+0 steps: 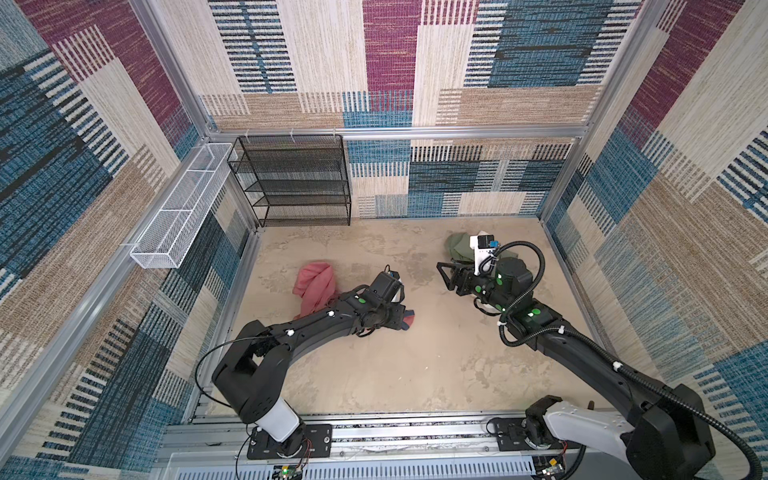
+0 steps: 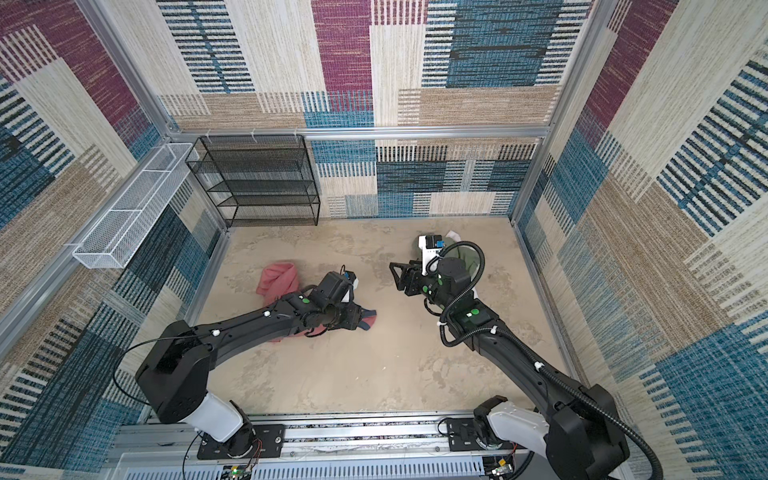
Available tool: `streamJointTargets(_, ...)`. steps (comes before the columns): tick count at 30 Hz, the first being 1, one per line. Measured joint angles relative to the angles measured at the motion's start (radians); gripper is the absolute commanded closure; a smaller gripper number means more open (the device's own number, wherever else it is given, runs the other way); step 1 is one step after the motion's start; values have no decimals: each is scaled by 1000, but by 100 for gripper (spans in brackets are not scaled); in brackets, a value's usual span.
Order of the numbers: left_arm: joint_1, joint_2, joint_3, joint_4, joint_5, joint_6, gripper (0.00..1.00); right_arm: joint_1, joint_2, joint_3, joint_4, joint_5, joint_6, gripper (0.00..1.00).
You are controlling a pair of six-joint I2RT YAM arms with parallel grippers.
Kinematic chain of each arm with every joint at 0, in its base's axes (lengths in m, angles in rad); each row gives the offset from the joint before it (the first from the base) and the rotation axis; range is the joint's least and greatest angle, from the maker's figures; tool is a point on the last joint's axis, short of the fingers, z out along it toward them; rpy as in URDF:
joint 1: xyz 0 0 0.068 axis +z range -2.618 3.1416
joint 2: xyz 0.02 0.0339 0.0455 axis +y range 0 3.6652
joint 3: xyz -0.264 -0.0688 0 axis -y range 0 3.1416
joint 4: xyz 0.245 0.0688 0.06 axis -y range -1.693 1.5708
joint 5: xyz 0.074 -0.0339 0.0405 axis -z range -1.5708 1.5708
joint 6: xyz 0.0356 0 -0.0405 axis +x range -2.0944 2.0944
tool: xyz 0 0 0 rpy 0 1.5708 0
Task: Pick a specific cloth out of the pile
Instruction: 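Grasp the tank top's grey-blue trim with the left gripper and lift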
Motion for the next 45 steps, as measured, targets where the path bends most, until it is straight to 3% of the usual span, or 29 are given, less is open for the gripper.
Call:
streamJointTargets(13, -30, 215, 130, 15, 21, 5, 41, -12, -88, -50, -30, 15, 10, 29)
streamJointTargets(24, -40, 321, 219, -2, -56, 5, 47, -20, -69, -47, -47, 32, 10, 29)
streamJointTargets(29, -42, 331, 227, 1, -80, 4, 58, -26, -52, -44, -40, 30, 10, 29)
streamJointTargets(32, -41, 336, 227, 14, -93, 3, 77, -29, -42, -31, -41, 25, 10, 29)
streamJointTargets(37, -40, 322, 211, 16, -128, 0, 100, -30, -46, -13, -41, 21, 10, 29)
streamJointTargets(45, -41, 209, 192, -38, -130, 0, 100, -31, -51, 3, -42, 22, 2, 29)
